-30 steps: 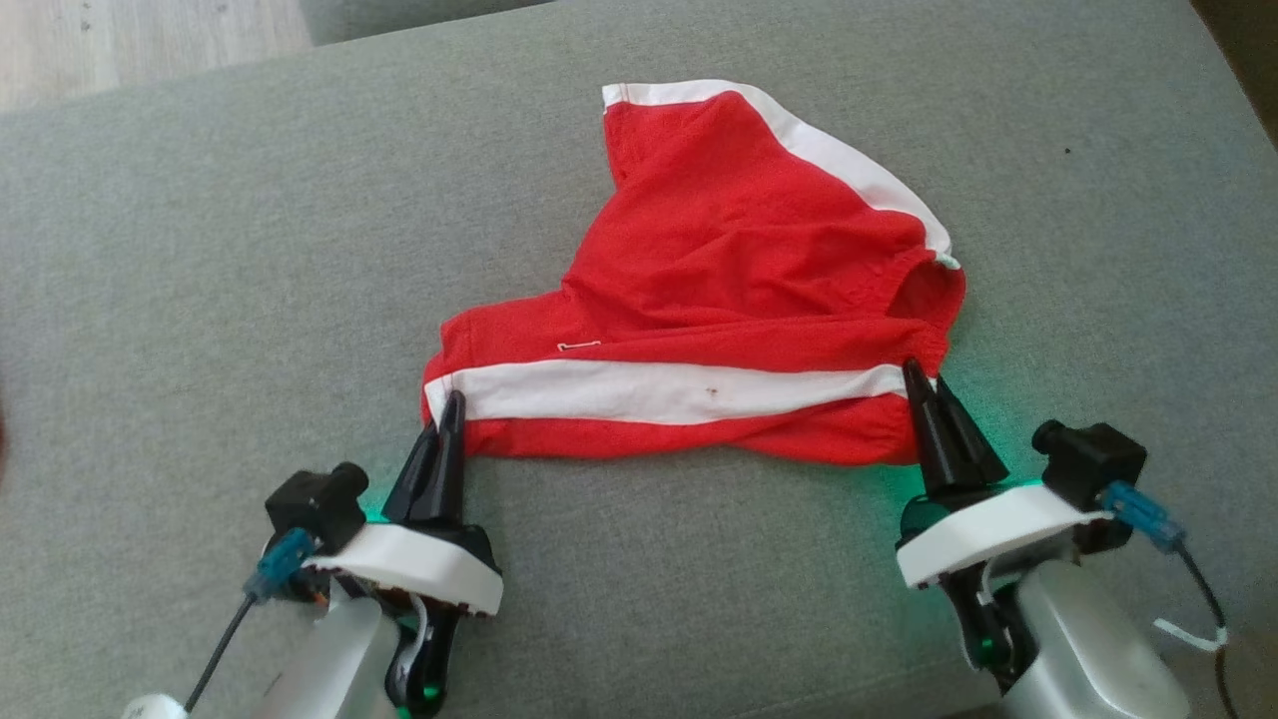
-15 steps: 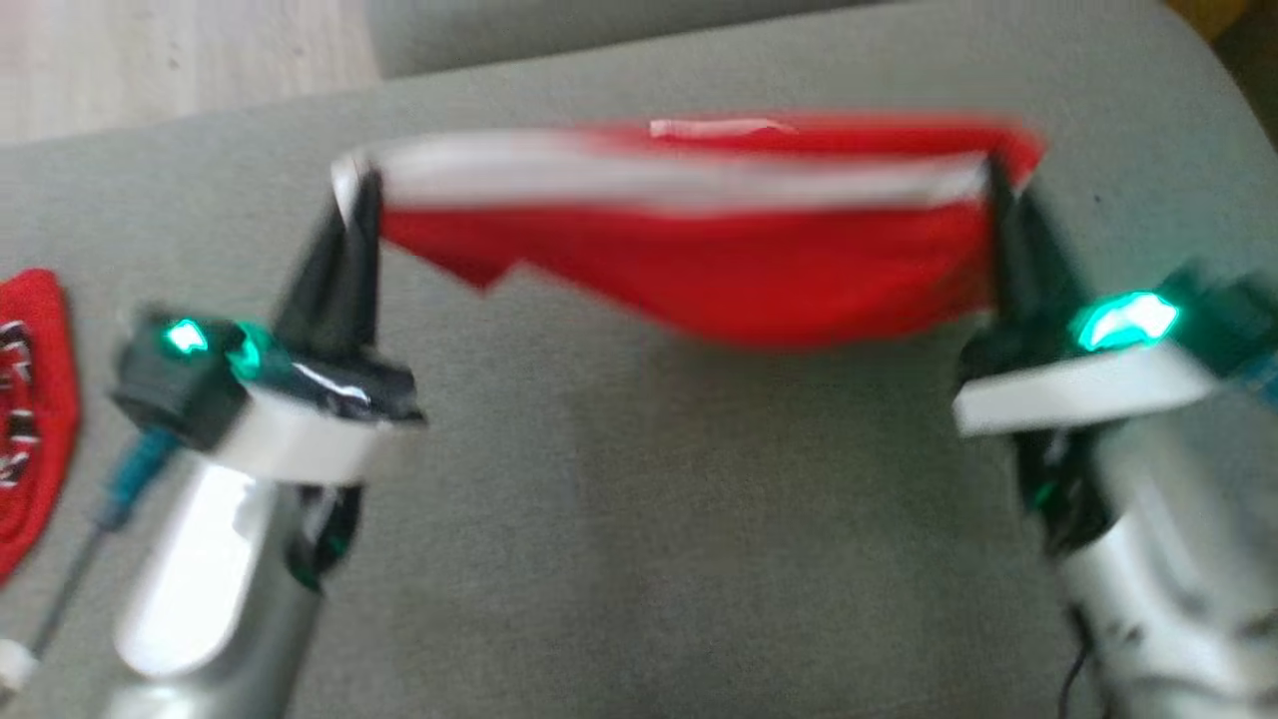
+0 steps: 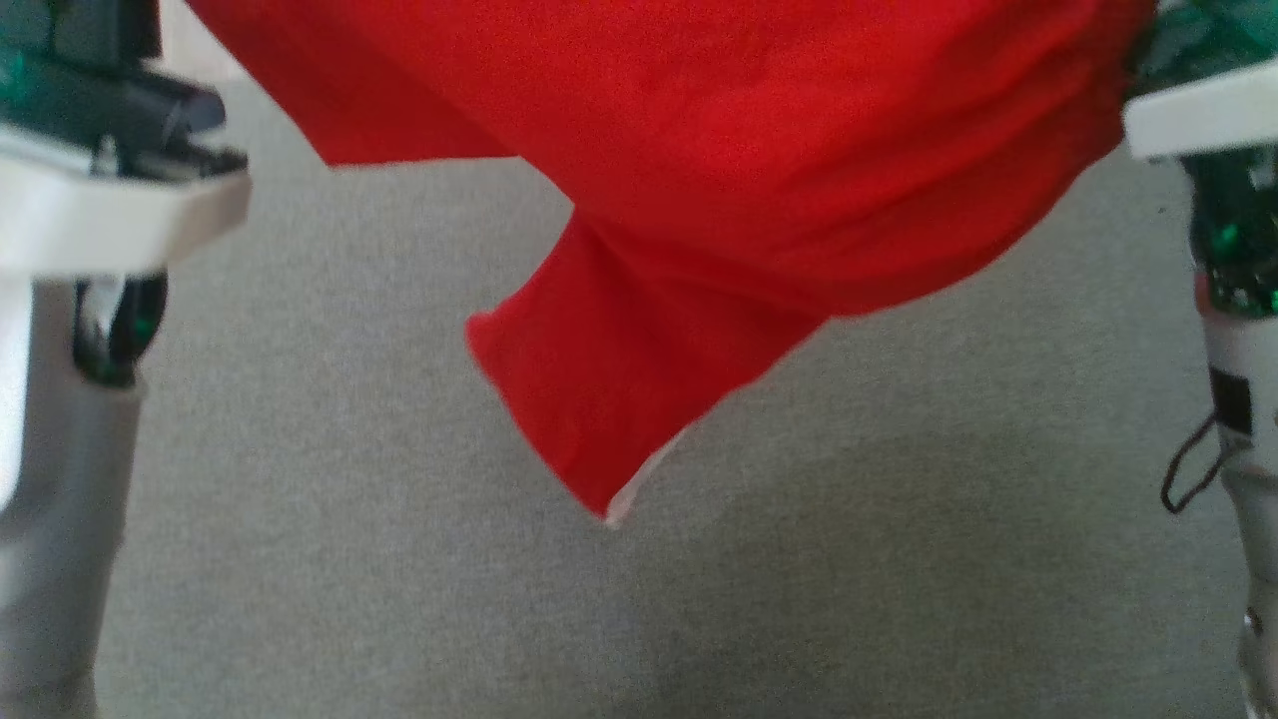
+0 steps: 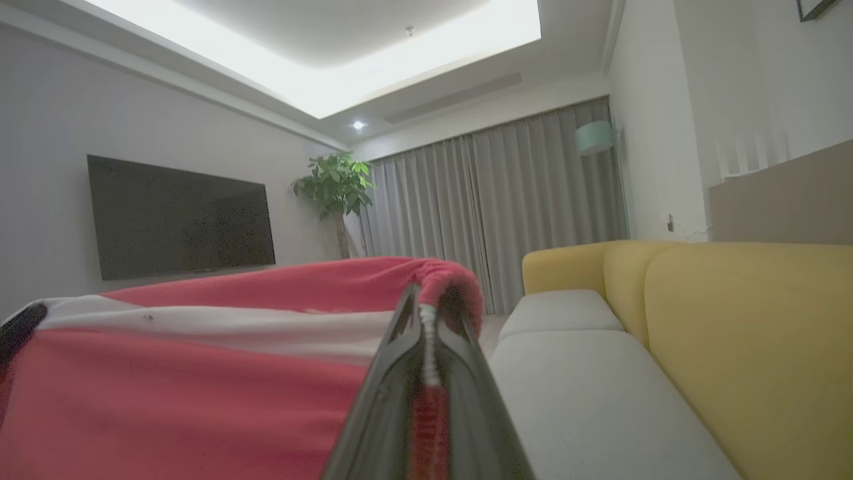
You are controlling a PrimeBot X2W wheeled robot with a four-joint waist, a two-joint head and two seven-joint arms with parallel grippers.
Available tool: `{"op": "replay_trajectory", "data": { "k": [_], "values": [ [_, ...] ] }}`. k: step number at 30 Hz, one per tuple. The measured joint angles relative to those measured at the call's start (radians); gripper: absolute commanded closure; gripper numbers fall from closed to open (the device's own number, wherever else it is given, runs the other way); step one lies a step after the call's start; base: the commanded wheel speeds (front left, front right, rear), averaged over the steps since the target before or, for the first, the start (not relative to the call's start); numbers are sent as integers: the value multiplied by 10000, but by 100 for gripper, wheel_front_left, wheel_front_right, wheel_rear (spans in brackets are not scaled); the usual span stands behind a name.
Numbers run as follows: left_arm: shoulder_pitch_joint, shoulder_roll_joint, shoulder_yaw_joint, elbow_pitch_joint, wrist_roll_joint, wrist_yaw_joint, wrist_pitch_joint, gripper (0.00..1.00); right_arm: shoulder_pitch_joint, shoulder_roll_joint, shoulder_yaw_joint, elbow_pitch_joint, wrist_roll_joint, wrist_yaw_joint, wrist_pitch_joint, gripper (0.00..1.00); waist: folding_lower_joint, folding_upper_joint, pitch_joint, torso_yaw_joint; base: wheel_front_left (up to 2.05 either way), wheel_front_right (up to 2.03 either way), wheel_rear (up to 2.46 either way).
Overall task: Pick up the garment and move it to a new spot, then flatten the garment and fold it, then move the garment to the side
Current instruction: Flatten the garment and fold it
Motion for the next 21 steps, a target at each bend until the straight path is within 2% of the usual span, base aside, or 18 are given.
{"op": "replay_trajectory", "data": {
  "k": [5,9,13,17,21],
  "values": [
    [-960,-267,-107,1248,316,238,8,100,-1027,6,696,1106,-460,-2,6,100,3,0,804,140,0,0,0],
    [-2284,-537,-174,1964,918,525,-909,100,-2484,23,909,2171,-955,-2,-1191,100,4,-1,1399,277,0,0,0],
    [-3126,-798,-209,2063,1237,715,-1478,100,-3451,10,1009,3064,-1150,-2,-2314,100,4,-1,1602,535,0,0,0],
    [-2636,-936,-374,2067,1260,704,-1624,100,-3230,-15,1172,3643,-999,-2,-2558,100,2,0,1467,653,0,0,0],
    [-348,-1388,-479,1998,1164,715,-1624,100,-1616,-186,1695,4320,-608,-2,-2663,100,1,0,1174,737,0,0,0]
  ]
}}
